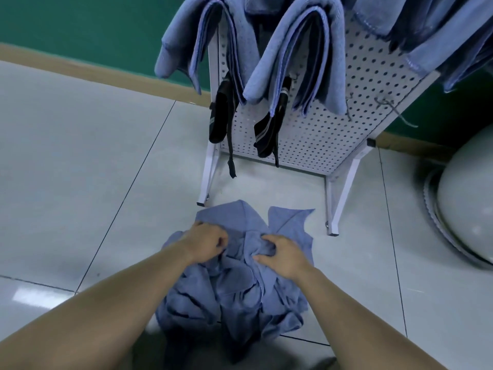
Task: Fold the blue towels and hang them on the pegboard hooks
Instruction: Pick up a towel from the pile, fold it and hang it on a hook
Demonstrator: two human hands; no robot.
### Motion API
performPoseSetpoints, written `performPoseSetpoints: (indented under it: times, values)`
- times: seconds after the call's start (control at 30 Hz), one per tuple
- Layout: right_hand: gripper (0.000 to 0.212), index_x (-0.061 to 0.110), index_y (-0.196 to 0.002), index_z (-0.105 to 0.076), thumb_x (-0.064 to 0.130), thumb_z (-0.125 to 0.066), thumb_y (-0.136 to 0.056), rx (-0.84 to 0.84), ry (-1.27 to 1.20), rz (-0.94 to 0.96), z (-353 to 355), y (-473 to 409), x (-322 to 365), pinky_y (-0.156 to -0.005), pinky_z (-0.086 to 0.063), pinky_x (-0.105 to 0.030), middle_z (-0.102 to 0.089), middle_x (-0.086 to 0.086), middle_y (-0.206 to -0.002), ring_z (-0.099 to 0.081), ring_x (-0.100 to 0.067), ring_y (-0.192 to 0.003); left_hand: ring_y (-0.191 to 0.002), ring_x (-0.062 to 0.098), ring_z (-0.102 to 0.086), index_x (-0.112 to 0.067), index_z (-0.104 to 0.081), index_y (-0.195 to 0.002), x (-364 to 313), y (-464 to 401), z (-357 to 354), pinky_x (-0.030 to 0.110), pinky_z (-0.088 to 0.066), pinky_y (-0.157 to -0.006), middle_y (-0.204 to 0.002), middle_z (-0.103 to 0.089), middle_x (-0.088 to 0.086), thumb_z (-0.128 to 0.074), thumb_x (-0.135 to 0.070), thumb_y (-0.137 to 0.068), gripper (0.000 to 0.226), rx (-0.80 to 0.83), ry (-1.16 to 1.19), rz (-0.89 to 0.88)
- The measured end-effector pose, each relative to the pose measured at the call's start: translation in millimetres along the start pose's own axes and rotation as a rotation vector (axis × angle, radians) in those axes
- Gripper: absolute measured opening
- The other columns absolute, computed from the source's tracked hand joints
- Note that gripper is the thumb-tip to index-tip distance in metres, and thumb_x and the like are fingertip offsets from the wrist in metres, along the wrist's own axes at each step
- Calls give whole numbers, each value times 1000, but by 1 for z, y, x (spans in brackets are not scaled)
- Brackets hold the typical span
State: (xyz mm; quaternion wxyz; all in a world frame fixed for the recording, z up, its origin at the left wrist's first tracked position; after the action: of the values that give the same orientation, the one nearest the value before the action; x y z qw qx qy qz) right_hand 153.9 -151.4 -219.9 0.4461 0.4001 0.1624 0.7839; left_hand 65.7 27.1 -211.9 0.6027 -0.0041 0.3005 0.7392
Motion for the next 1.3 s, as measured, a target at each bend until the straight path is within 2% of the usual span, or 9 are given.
performPoseSetpoints:
  times: [0.1, 0.17, 0.23, 0.37, 0.6, 0.9, 1.0, 1.1, 1.3]
  values:
    - [39, 30, -129, -69, 45, -71, -92, -39, 2, 48, 6, 0, 18, -106, -48, -33, -64, 12, -135, -60, -15, -125, -79, 21, -57, -21, -66, -83, -3, -1, 17, 30, -38, -78, -77, -59, -9, -61, -23, -96, 14, -137, 133, -33]
    - [17, 26, -90, -73, 42, -71, -94, 19, -245, 22, 10, 7, 37, -83, -50, -26, -69, 19, -90, -66, -6, -91, -73, 22, -54, -20, -56, -83, -10, -2, 41, 35, -41, -73, -75, -57, -6, -57, -22, -98, 15, -220, 252, -52]
    - [37, 18, -70, -60, 45, -75, -90, 151, -439, 6, 7, 11, 58, -66, -47, -20, -61, 19, -61, -61, 0, -64, -68, 18, -51, -15, -53, -88, -24, 0, 75, 34, -43, -69, -72, -54, -2, -55, -20, -102, 15, -300, 413, -79]
    - [45, 7, -110, -74, 41, -81, -80, 125, -586, 29, 33, 24, 89, -97, -59, -44, -79, -7, -102, -75, -22, -99, -51, 5, -32, -15, -48, -86, -54, 3, 141, 20, -31, -53, -61, -36, -6, -52, -23, -107, 22, -283, 607, -85]
    - [26, -2, -111, -71, 20, -65, -98, -63, -713, 167, 144, 79, 133, -89, -57, -40, -75, -17, -103, -66, -22, -91, -63, 11, -37, -22, -44, -81, -96, 47, 265, 18, -33, -57, -71, -43, -3, -53, -25, -106, 28, -339, 454, -164]
    - [21, 1, -111, -70, 12, -52, -106, -314, -612, 499, 278, 225, 215, -93, -59, -42, -77, -13, -104, -73, -28, -98, -72, 14, -59, -21, -62, -86, -161, 156, 336, 30, -45, -70, -81, -65, -4, -60, -76, -85, 55, -350, 343, -179]
    - [41, -6, -85, -53, 29, -55, -106, -454, -621, 619, 304, 279, 245, -70, -45, -42, -53, -14, -73, -50, -29, -68, -66, 8, -58, -24, -67, -83, -182, 187, 336, 26, -45, -65, -79, -70, -1, -77, -65, -79, 43, -330, 354, -202]
    - [53, -6, -81, -40, 38, -55, -104, -617, -559, 712, 315, 322, 271, -68, -26, -40, -37, -8, -75, -31, -25, -72, -80, 19, -70, -16, -73, -94, -193, 208, 337, 35, -56, -78, -91, -76, 5, -80, -61, -77, 48, -364, 483, -204]
    - [52, -8, -82, -46, 37, -60, -104, -630, -568, 849, 302, 355, 301, -70, -27, -38, -35, -9, -75, -32, -23, -73, -93, 8, -75, -21, -78, -99, -208, 235, 340, 30, -57, -90, -96, -80, -8, -76, -26, -93, 8, -386, 822, -259]
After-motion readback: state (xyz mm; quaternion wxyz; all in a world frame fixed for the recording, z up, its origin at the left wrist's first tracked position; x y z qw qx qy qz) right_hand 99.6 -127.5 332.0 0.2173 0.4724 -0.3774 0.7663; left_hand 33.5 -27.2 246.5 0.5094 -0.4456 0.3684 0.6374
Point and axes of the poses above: each hand's wrist, its own y-axis away from the middle knuckle, its own z-axis out of the back of the hand, x = y × z, the point moved 9 cm from there along -y, towards the middle knuckle
